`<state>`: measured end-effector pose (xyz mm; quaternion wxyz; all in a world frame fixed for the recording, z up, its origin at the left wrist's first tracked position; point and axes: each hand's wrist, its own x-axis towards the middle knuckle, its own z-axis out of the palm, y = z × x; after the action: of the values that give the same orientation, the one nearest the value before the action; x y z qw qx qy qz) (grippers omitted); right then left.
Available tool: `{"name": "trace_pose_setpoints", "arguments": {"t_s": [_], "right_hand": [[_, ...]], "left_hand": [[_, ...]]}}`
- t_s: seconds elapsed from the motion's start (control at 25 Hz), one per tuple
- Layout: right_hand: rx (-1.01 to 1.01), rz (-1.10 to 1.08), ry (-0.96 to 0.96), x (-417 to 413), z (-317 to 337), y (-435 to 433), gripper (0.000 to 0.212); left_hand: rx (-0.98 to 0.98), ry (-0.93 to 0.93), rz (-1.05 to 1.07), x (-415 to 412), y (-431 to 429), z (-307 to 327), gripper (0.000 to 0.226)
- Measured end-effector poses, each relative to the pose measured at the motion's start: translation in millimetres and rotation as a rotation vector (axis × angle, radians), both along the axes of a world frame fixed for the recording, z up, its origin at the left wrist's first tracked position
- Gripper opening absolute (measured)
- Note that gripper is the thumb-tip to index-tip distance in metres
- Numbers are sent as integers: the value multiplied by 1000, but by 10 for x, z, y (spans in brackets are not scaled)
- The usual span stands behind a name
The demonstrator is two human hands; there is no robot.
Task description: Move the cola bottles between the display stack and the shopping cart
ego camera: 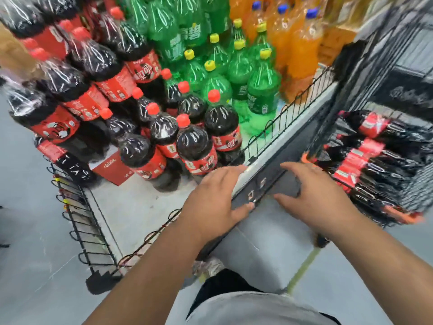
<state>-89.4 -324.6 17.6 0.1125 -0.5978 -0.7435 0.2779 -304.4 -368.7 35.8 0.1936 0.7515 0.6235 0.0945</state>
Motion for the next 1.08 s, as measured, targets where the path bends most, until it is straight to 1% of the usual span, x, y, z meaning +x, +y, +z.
{"name": "trace_pose_setpoints", "arguments": {"t_s": [0.16,0.36,0.56,0.76,0.92,1.08], "right_hand": [[-23,-152,10,616,45,-23,75],[-30,-352,5,1183,22,-3,72],[-64,-512,-17,1536,-110,249,73],[-125,-602,-72,1777,-208,701,76],[-155,-675,-100,1947,-284,1035,76],[-203,-697,-130,2164,-350,1291,78]], "left_hand": [[13,9,-142,550,301,27,77],[24,5,-311,1128,750,0,75],[-17,17,-397,1562,1356,-189,77],[-32,14,-478,1901,2075,-341,76],[-105,32,-541,2160,2596,-454,78],[-157,52,-571,2415,2948,-587,78]]}}
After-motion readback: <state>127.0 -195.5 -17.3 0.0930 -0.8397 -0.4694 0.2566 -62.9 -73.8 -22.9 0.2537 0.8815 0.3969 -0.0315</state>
